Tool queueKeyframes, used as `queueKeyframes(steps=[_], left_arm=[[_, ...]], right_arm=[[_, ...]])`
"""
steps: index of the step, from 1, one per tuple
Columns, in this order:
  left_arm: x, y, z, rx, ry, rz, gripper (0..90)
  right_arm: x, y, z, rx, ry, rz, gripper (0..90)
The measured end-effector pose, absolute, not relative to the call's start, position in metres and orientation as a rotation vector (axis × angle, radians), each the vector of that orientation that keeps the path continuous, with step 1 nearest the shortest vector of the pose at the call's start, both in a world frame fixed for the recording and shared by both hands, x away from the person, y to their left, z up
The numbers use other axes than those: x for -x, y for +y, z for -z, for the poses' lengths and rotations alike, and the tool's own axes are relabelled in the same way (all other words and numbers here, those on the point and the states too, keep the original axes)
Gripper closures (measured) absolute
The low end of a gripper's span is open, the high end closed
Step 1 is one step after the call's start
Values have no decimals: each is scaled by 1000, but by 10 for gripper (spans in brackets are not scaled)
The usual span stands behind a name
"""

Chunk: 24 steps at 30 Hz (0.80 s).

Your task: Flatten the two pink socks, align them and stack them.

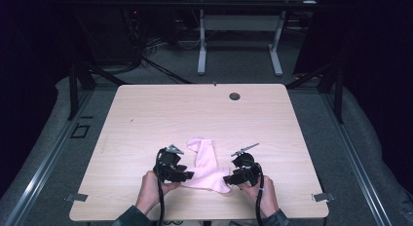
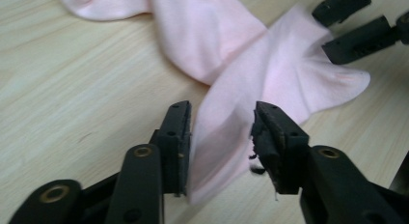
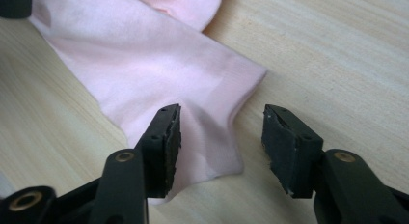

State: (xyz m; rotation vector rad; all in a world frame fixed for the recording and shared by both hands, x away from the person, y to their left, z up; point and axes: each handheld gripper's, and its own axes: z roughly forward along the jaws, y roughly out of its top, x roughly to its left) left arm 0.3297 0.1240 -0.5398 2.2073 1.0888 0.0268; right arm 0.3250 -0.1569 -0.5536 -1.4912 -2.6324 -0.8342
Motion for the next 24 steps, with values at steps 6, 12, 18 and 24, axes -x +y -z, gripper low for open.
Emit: queueKeyframes(steps=[6, 12, 18, 24], left_arm=[[-326, 135, 555, -2196, 1111, -21, 473], [-325, 131, 569, -2192, 1065, 49, 821], [-313, 132, 570, -2191, 1075, 53, 857], [-289, 142, 572, -2163, 1110, 83, 856]], right_arm=[[-320, -160, 558, 1498, -2646, 911, 475], [-309, -151, 563, 1467, -2766, 946, 691], [-297, -146, 565, 1392, -2837, 968, 811], [-283, -148, 565, 1312, -2824, 981, 838]])
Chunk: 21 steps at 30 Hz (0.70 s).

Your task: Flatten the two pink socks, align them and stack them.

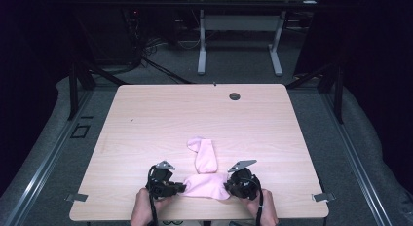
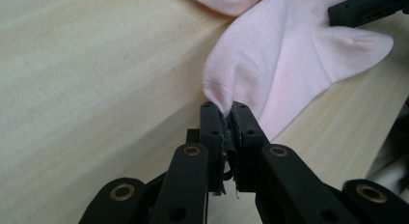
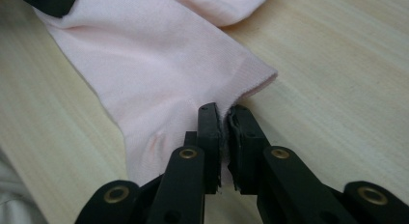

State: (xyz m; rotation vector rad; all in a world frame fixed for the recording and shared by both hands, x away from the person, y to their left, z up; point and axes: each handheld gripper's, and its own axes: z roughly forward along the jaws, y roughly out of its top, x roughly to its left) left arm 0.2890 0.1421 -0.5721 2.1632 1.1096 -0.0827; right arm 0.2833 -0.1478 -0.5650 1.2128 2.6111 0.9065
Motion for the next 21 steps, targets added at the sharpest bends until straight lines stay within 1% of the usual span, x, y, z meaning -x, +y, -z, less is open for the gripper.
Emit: queueKeyframes(steps=[3, 4, 5, 6, 7, 8, 9, 10, 11, 13, 14, 17, 18, 19, 20, 21], left_arm=[[-283, 143, 572, -2158, 1112, 74, 852], [-281, 144, 572, -2161, 1114, 61, 843], [-280, 145, 570, -2169, 1113, 39, 813], [-279, 145, 564, -2181, 1120, -51, 627], [-278, 145, 558, -2184, 1110, -93, 570], [-278, 145, 558, -2184, 1110, -93, 491], [-279, 144, 553, -2186, 1102, -132, 431], [-279, 142, 546, -2195, 1075, -174, 431], [-282, 139, 539, -2197, 1049, -214, 408], [-291, 125, 526, -2222, 990, -284, 361], [-296, 119, 523, -2237, 954, -301, 355], [-312, 93, 521, -2292, 882, -297, 357], [-312, 93, 521, -2292, 882, -297, 359], [-317, 83, 522, -2322, 858, -295, 359], [-326, 63, 528, -2391, 813, -278, 380], [-331, 55, 532, -2422, 799, -278, 392]], right_arm=[[-280, -148, 566, -1202, 2624, -921, 836], [-279, -148, 565, -1210, 2639, -919, 820], [-279, -149, 564, -1200, 2642, -922, 781], [-279, -152, 564, -1217, 2625, -948, 643], [-281, -155, 562, -1222, 2626, -975, 609], [-281, -155, 562, -1222, 2626, -975, 609], [-282, -164, 559, -1253, 2585, -1033, 479], [-282, -164, 559, -1253, 2585, -1033, 479], [-284, -168, 558, -1262, 2565, -1057, 439], [-287, -184, 554, -1319, 2513, -1116, 315], [-288, -188, 553, -1326, 2505, -1117, 298], [-292, -200, 552, -1376, 2452, -1167, 281], [-292, -200, 552, -1376, 2452, -1167, 281], [-293, -203, 552, -1387, 2446, -1163, 278], [-294, -209, 553, -1412, 2428, -1173, 281], [-294, -211, 553, -1420, 2421, -1176, 283]])
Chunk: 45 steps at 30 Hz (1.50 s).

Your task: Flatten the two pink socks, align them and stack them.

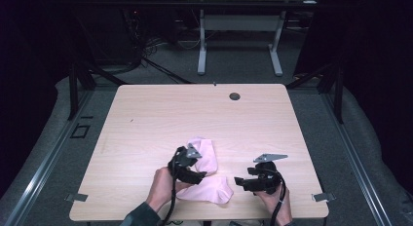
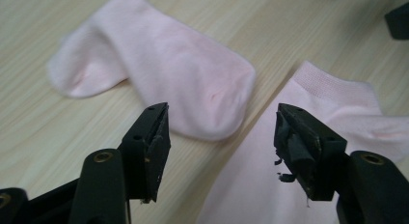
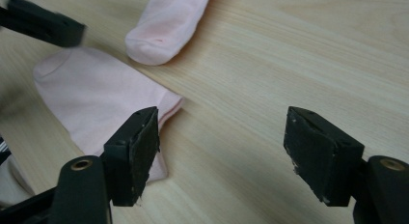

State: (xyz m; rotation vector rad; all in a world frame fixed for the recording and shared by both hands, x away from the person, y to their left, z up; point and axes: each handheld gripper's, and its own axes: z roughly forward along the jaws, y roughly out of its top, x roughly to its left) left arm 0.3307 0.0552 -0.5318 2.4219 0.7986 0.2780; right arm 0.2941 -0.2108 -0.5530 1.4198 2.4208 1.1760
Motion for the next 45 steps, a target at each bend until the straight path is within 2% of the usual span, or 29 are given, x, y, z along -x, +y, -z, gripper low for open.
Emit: queueKeyframes(steps=[5, 9, 11, 12, 13, 16, 18, 25, 28, 33, 35, 38, 39, 40, 41, 42, 44, 45], left_arm=[[-342, 33, 545, -2534, 764, -270, 473], [-344, 24, 551, -2602, 745, -249, 659], [-345, 23, 554, -2606, 737, -248, 781], [-346, 23, 554, -2608, 740, -260, 781], [-346, 24, 554, -2603, 742, -260, 853], [-349, 28, 548, -2532, 771, -201, 873], [-353, 36, 532, -2425, 812, -134, 874], [-359, 54, 454, -2167, 830, -19, 873], [-358, 56, 442, -2135, 824, 1, 872], [-353, 53, 429, -2081, 824, 48, 871], [-350, 50, 428, -2065, 817, 57, 871], [-349, 48, 427, -2036, 811, 81, 871], [-349, 48, 428, -2024, 817, 90, 871], [-349, 50, 428, -2013, 820, 101, 870], [-349, 51, 429, -2000, 825, 111, 870], [-349, 55, 430, -1970, 834, 134, 870], [-349, 58, 431, -1952, 839, 155, 870], [-348, 61, 432, -1935, 843, 173, 870]], right_arm=[[-294, -216, 554, -1438, 2411, -1171, 291], [-293, -219, 555, -1453, 2389, -1196, 298], [-294, -220, 555, -1459, 2388, -1187, 304], [-294, -220, 555, -1459, 2388, -1187, 304], [-294, -220, 555, -1462, 2384, -1188, 305], [-295, -221, 555, -1467, 2383, -1191, 309], [-295, -222, 555, -1484, 2351, -1221, 310], [-301, -213, 549, -1479, 2305, -1320, 309], [-305, -208, 547, -1473, 2300, -1357, 303], [-305, -186, 542, -1389, 2293, -1392, 230], [-306, -169, 542, -1346, 2259, -1346, 259], [-315, -159, 546, -1357, 2213, -1327, 461], [-315, -159, 546, -1357, 2213, -1327, 461], [-321, -157, 546, -1342, 2184, -1347, 586], [-321, -157, 546, -1342, 2184, -1347, 586], [-325, -155, 546, -1327, 2160, -1356, 641], [-327, -154, 545, -1317, 2159, -1359, 666], [-327, -151, 543, -1286, 2166, -1350, 742]])
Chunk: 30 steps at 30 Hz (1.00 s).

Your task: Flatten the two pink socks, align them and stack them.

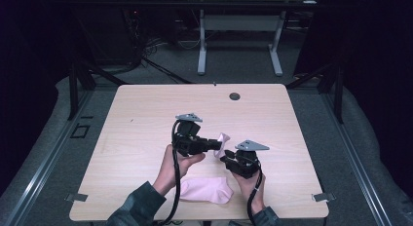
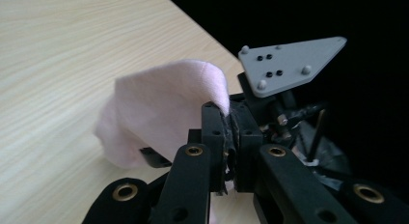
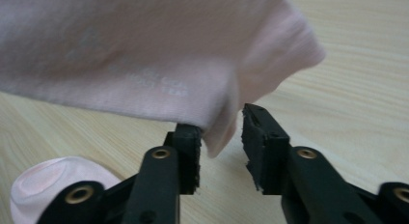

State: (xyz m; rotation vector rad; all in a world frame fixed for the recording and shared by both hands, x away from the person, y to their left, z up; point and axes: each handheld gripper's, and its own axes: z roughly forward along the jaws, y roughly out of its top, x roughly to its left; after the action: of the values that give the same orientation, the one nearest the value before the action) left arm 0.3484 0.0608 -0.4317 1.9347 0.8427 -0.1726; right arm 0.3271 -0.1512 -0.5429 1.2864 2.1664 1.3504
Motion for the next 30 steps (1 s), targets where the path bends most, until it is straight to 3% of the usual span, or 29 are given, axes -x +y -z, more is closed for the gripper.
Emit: queueKeyframes(steps=[4, 7, 12, 14, 22, 23, 24, 27, 30], left_arm=[[-342, 75, 435, -1880, 865, 207, 870], [-334, 87, 441, -1858, 886, 224, 869], [-318, 102, 464, -1870, 940, 252, 869], [-310, 113, 490, -1906, 1003, 267, 869], [-307, 143, 549, -1920, 1174, 358, 868], [-306, 146, 555, -1912, 1185, 371, 868], [-304, 150, 562, -1908, 1202, 375, 867], [-303, 155, 569, -1898, 1208, 381, 867], [-302, 156, 571, -1896, 1204, 382, 867]], right_arm=[[-316, -153, 535, -1235, 2169, -1357, 877], [-298, -160, 522, -1183, 2195, -1297, 882], [-261, -158, 509, -1073, 2334, -1064, 883], [-250, -150, 509, -1024, 2415, -977, 882], [-247, -123, 527, -927, 2587, -810, 874], [-248, -121, 528, -930, 2601, -800, 858], [-252, -118, 535, -928, 2608, -776, 776], [-256, -117, 553, -953, 2602, -739, 721], [-256, -120, 558, -944, 2591, -774, 759]])
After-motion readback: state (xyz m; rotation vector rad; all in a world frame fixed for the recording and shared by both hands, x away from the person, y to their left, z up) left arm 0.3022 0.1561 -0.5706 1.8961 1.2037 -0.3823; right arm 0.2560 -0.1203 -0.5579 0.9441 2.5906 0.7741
